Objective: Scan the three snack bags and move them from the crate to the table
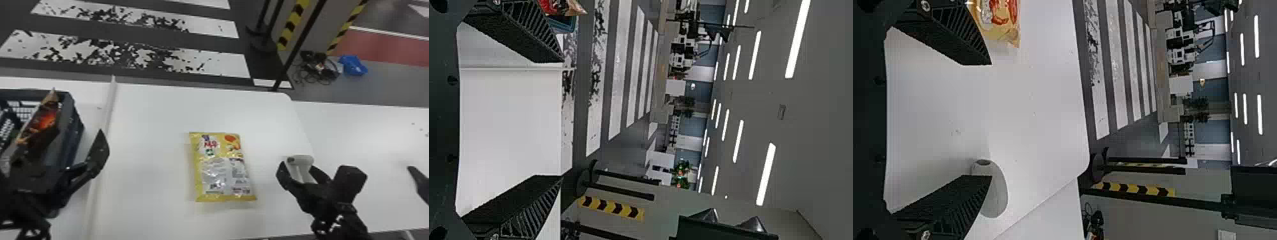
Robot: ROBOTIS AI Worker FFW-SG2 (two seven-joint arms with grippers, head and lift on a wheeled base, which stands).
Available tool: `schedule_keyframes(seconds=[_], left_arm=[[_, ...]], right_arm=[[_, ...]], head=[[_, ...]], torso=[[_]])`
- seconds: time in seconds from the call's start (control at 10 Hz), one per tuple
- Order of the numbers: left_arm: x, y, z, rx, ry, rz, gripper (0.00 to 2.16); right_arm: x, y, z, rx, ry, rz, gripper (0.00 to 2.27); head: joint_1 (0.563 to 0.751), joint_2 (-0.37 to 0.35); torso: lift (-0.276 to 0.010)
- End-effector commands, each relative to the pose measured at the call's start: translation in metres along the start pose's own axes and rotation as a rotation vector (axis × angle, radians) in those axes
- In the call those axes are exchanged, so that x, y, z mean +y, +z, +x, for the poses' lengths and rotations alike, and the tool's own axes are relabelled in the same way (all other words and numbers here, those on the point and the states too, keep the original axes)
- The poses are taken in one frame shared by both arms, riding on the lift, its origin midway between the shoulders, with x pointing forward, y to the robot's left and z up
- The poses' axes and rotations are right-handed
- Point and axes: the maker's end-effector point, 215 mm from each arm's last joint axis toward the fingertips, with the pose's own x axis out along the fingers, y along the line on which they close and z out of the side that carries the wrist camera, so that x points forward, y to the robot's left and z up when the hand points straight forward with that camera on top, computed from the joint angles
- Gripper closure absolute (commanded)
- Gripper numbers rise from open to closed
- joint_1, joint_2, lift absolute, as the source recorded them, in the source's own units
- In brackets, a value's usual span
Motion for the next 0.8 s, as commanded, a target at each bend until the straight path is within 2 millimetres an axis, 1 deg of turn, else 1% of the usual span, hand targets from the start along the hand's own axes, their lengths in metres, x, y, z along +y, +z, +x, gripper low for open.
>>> schedule_keyframes(seconds=[0.0,0.2,0.3,0.5,0.6,0.7], left_arm=[[0.003,0.001,-0.001,-0.001,0.002,0.0,0.03],[0.001,-0.002,-0.002,0.005,-0.002,-0.002,0.03],[0.0,-0.002,-0.002,0.005,-0.003,-0.001,0.03],[-0.003,-0.003,-0.002,0.008,-0.008,0.003,0.03],[-0.004,-0.004,-0.002,0.01,-0.008,0.005,0.03],[-0.005,-0.004,-0.003,0.011,-0.009,0.009,0.03]], right_arm=[[-0.026,-0.012,0.005,0.029,-0.032,-0.017,0.07],[-0.049,-0.032,0.021,0.071,-0.043,-0.026,0.08],[-0.058,-0.039,0.03,0.088,-0.037,-0.025,0.08],[-0.071,-0.044,0.046,0.102,-0.04,-0.037,0.08],[-0.076,-0.045,0.052,0.108,-0.032,-0.044,0.14],[-0.079,-0.052,0.058,0.129,-0.018,-0.04,0.56]], head=[[0.695,-0.24],[0.695,-0.28],[0.695,-0.289],[0.695,-0.317],[0.695,-0.33],[0.695,-0.338]], torso=[[-0.062],[-0.062],[-0.062],[-0.062],[-0.062],[-0.062]])
